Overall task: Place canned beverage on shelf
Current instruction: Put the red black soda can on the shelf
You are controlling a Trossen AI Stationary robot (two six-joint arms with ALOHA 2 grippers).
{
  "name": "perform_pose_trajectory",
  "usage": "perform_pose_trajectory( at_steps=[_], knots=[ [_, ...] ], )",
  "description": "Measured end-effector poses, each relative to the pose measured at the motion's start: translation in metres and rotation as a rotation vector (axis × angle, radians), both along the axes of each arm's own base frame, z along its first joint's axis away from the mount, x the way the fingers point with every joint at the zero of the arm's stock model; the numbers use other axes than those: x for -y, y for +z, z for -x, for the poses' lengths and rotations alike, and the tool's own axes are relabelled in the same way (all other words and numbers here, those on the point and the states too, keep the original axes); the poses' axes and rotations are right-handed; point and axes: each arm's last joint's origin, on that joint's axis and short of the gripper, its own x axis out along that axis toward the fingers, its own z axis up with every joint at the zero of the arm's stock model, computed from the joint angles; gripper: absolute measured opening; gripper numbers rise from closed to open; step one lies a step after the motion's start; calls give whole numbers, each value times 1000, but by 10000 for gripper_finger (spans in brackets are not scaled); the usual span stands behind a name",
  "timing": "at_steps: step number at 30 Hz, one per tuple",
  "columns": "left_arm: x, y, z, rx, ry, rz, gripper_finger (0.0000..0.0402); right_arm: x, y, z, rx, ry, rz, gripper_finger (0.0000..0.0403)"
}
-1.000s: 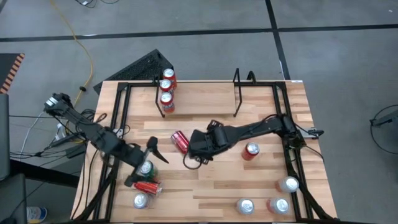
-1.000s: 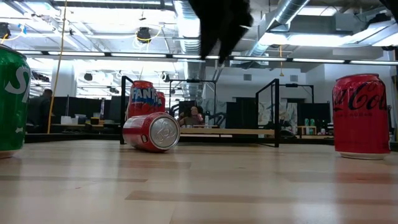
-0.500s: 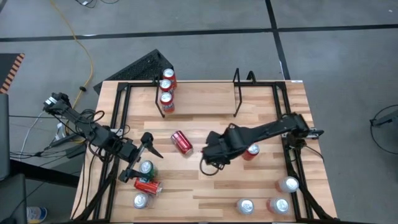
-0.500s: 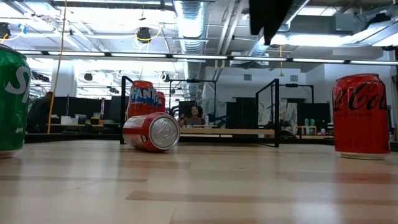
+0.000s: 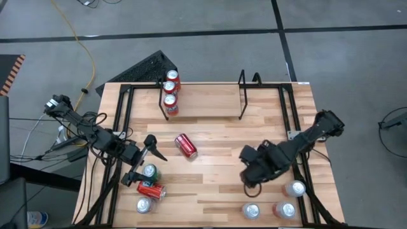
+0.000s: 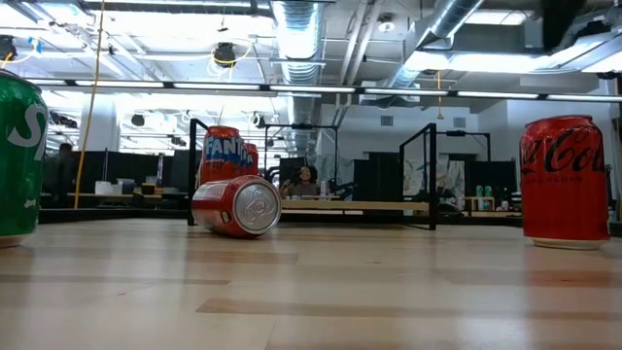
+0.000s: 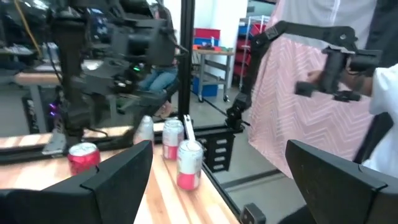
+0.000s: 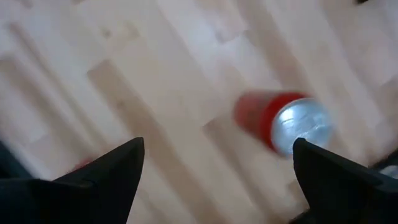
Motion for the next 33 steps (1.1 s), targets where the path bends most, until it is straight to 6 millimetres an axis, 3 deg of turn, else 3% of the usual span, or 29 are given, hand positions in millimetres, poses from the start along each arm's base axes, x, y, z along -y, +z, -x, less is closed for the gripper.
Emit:
perform_pose_trajectory(
  at_steps=[6,16,22,27,33],
  knots=[
    [-2,0,-1,19,76,-42,355,-30,5,-6,178,121,-138,384],
    [4,-5,-11,10,82,-37,355,-61,5,16,132,53,-286,384],
    [9,-8,-18,17,82,-33,355,-79,7,22,239,84,-280,384],
    [11,-8,-20,26,64,-27,355,-91,-14,12,194,100,-247,384],
    [11,-8,-20,26,65,-26,355,-103,-41,1,13,155,-319,384]
  ],
)
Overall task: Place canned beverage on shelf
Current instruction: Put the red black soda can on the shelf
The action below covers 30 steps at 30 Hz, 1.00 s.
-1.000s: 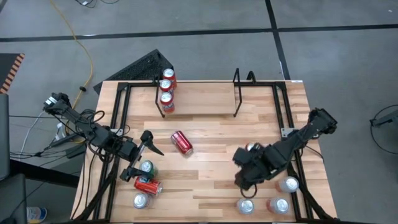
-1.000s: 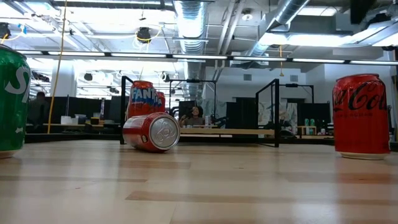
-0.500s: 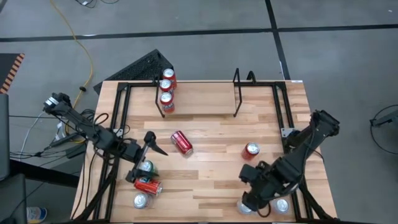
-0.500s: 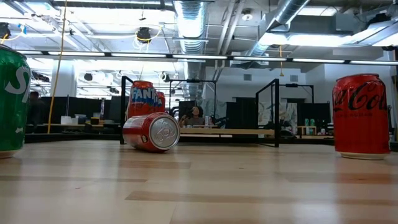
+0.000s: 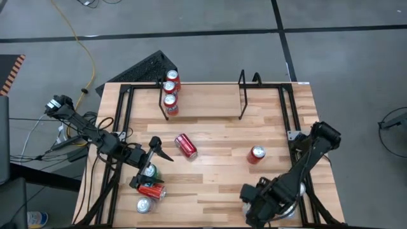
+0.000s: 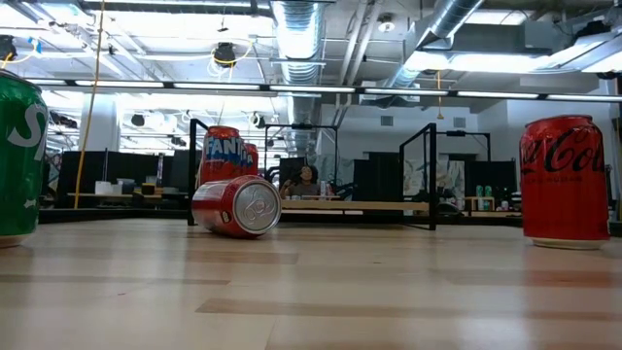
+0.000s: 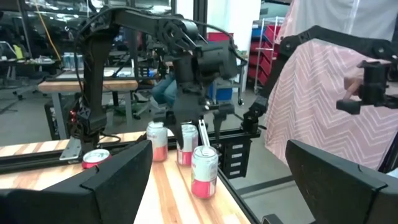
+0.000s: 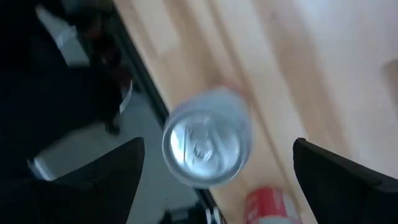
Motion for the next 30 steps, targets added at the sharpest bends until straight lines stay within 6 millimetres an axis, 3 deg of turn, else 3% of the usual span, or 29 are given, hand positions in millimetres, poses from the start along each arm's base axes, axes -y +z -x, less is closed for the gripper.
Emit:
perform_pose_trajectory(
  at_steps=[19,26,30],
  knots=[
    [-1,-1,-1,-1,48,-49,355,10,-7,-3,4,146,145,384],
    [-2,-1,-1,-9,63,-26,355,46,-8,-18,-89,27,239,384],
    [-2,-2,-1,-17,62,-4,355,72,-7,-18,-218,59,332,384]
  ],
)
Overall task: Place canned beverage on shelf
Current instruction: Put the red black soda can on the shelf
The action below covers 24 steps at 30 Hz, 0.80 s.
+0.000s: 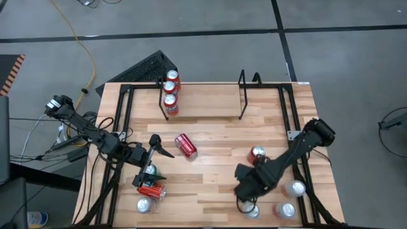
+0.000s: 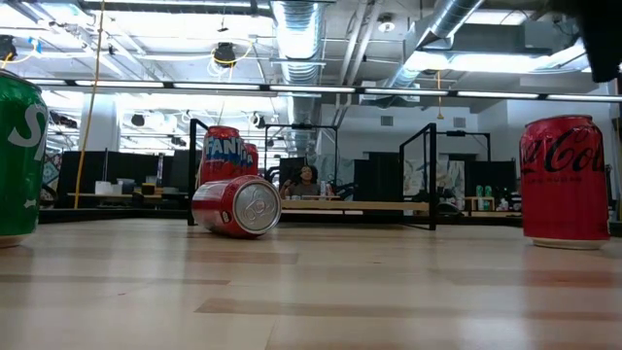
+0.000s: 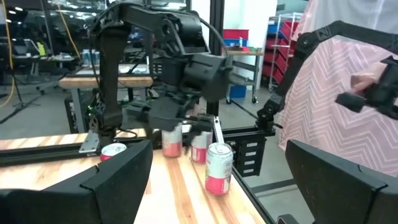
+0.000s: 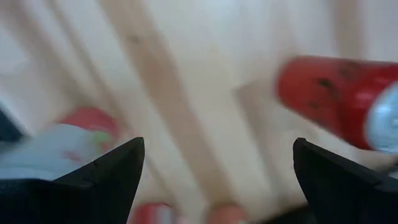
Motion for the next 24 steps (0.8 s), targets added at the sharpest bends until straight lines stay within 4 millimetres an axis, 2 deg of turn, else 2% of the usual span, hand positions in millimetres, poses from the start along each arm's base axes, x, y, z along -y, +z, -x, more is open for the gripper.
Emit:
perform_pose_trajectory(
  at_steps=[5,9,13,16,20,24],
  knots=[
    [0,-2,0,-28,-5,18,355,23,2,-7,-28,78,111,384],
    [0,-3,0,-33,-6,23,355,33,16,-3,35,153,183,384],
    [0,-1,0,-19,-11,18,355,47,40,11,155,142,231,384],
    [0,-2,0,-19,-9,5,355,63,56,30,250,73,259,384],
    [0,-2,0,-20,-9,-1,355,83,59,49,327,-55,223,384],
    [0,-2,0,-18,-8,-6,355,94,52,59,336,-81,216,384]
  ],
)
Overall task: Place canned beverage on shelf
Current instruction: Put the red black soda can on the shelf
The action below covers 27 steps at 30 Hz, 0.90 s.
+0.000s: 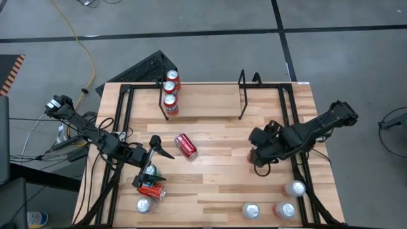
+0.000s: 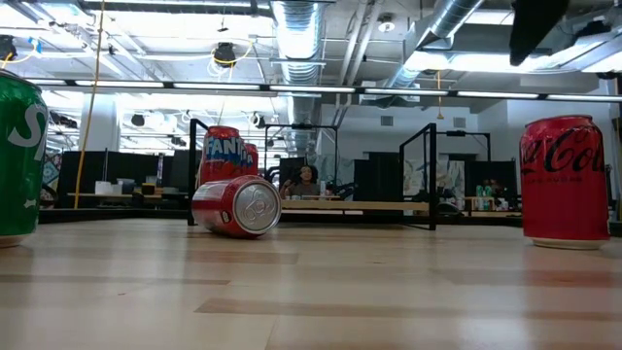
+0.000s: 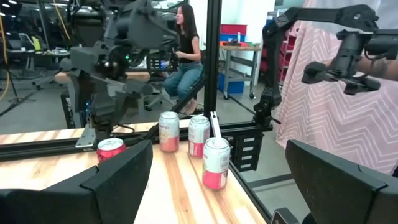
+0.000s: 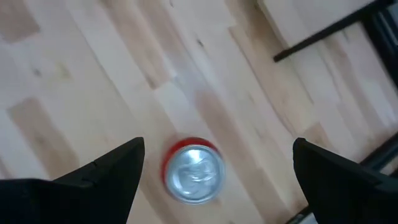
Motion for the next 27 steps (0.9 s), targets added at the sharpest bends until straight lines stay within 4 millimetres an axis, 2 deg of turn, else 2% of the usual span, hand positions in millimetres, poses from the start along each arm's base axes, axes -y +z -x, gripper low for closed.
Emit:
perform_pose_trajectory(
  at_steps=[6,14,21,27],
  knots=[
    [0,0,0,1,1,-11,355,8,-11,4,-45,-17,20,384],
    [0,-1,0,-4,1,-14,355,9,-37,7,-150,-1,-20,384],
    [0,-1,0,-4,0,-15,355,7,-38,-1,-115,91,-52,384],
    [0,-1,0,-4,0,-14,355,14,-38,-2,-142,89,-47,384]
  ],
)
